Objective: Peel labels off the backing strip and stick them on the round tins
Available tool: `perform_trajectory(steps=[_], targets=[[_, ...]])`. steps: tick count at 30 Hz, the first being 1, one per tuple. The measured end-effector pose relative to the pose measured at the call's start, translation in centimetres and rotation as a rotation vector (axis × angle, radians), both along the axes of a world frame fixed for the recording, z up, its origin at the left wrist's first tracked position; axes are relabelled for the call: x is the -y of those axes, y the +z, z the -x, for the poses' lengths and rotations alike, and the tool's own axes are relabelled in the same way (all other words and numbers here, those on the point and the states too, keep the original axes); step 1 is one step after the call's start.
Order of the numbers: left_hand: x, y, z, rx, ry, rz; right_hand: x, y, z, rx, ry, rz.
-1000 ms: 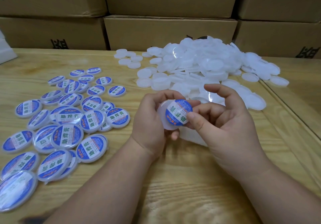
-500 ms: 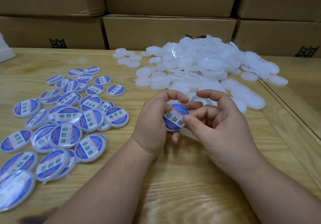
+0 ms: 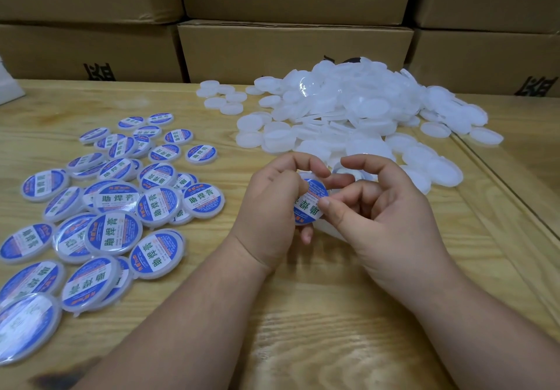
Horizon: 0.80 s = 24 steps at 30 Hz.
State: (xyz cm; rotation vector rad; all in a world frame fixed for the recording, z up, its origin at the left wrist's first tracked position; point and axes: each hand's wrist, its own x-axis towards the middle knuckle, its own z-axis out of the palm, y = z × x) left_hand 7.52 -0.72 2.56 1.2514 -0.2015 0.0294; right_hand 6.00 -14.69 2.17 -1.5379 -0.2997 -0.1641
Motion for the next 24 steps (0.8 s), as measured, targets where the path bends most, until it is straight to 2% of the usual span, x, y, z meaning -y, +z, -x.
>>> perform_trajectory(steps=[10,14,21,24], targets=[[0.0,0.1,0.1,-0.003,0.011,-0.047,0.0,0.1,0.1,-0.01,-0.078,0.054],[0.1,-0.2,-0.3,0.013,0.098,-0.101,-0.3,0.5,0.8,0.011,-0.135,-0.013],[-1.4,0.0,-0.9,-0.002,0.205,-0.044,0.2,0.9,0.9,0.09,-0.242,-0.105],[-1.5,0.0,-1.1,-0.019,0.23,-0.022,0.2,0.6,0.7,0.105,-0.269,-0.064]])
